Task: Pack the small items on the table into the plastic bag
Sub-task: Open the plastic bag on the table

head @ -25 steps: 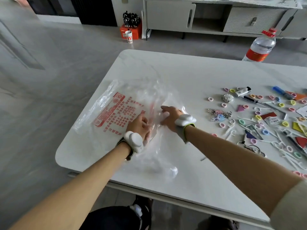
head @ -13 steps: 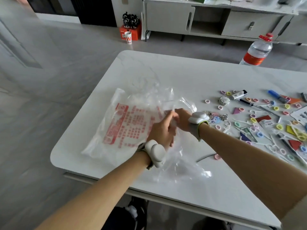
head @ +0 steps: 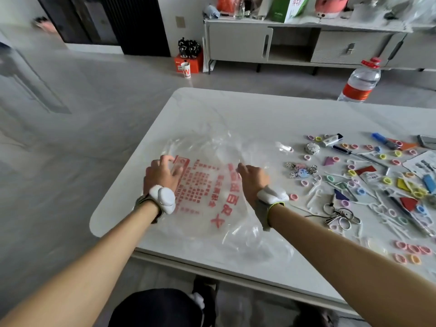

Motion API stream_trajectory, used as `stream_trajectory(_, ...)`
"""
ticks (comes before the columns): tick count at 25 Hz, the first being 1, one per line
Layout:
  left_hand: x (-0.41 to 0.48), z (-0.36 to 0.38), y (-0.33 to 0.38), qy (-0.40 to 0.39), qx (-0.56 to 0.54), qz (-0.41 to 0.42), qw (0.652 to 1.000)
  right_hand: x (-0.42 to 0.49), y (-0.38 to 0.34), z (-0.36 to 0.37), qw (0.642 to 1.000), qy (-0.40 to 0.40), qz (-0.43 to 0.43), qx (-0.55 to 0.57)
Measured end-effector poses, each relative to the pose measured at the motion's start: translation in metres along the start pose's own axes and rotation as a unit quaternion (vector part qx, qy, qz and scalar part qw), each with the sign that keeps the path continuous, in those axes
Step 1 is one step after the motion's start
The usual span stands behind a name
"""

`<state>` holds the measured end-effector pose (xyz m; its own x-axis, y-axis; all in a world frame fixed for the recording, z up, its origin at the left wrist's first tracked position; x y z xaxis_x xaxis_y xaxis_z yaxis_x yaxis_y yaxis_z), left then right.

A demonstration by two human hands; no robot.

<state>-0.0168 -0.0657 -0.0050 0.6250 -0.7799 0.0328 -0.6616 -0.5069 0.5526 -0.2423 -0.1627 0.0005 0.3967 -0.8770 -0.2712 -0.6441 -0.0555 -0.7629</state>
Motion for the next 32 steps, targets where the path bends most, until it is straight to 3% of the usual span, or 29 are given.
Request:
stream_trajectory(2,0.005,-0.015,-0.036,-0.022,0.129,-0.119,0.984,-0.004,0.006,0.008,0.994,-0.011,0.056,0.093)
stream_trajectory(4,0.000,-0.020,-0.061,-0.088,0.170,-0.185,0.964,-0.007,0.015,0.016,0.986,-0.027,0.111,0.118)
stream_trajectory(7,-0.003,-0.025,-0.075,-0.090,0.185,-0.202,0.958,-0.005,0.016,0.023,0.992,-0.043,0.109,0.050)
stream_trajectory(10,-0.002,-0.038,-0.089,-0.067,0.172,-0.214,0.959,-0.002,0.001,0.025,0.989,-0.032,0.082,0.121)
stream_trajectory(13,-0.002,-0.051,-0.102,-0.108,0.177,-0.209,0.956,0.003,-0.019,0.033,0.963,-0.053,0.106,0.243)
stream_trajectory(15,-0.005,-0.054,-0.088,-0.065,0.190,-0.181,0.963,0.000,-0.026,0.036,0.931,-0.078,0.158,0.319)
stream_trajectory(17,-0.011,-0.046,-0.047,0.008,0.174,-0.055,0.983,-0.003,-0.023,0.034,0.937,-0.087,0.165,0.295)
stream_trajectory(18,-0.017,-0.035,-0.021,-0.001,0.127,0.013,0.992,-0.005,-0.021,0.032,0.943,-0.084,0.160,0.278)
stream_trajectory(20,-0.027,0.003,0.023,-0.136,0.007,0.054,0.989,-0.008,-0.017,0.029,0.940,-0.082,0.146,0.296)
stream_trajectory(22,-0.032,0.047,0.047,-0.262,-0.050,0.011,0.964,-0.006,-0.011,0.026,0.939,-0.096,0.105,0.313)
stream_trajectory(25,-0.022,0.080,0.051,-0.267,-0.048,-0.001,0.962,-0.003,-0.005,0.023,0.907,-0.160,0.066,0.385)
stream_trajectory(27,-0.018,0.082,0.045,-0.263,-0.103,-0.005,0.959,0.003,0.002,0.024,0.892,-0.159,0.062,0.418)
stream_trajectory(29,-0.016,0.085,0.040,-0.244,-0.138,-0.012,0.960,0.008,0.011,0.030,0.911,-0.117,0.050,0.393)
stream_trajectory(30,-0.018,0.083,0.039,-0.221,-0.130,-0.012,0.967,0.006,0.017,0.034,0.939,-0.091,0.025,0.330)
stream_trajectory(32,-0.019,0.082,0.035,-0.154,-0.121,-0.029,0.980,0.000,0.027,0.036,0.992,-0.055,-0.090,0.070)
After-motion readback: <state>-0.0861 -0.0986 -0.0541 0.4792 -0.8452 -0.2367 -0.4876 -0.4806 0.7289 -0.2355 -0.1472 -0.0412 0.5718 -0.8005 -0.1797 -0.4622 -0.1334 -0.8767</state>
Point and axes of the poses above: each hand's wrist, its own x-axis towards the middle knuckle, its own z-axis out of the palm, y = z × x, the point moved 3 cm from there along x, towards the middle knuckle, and after that the axes turned 3 degrees about -y, right-handed, at the moved point
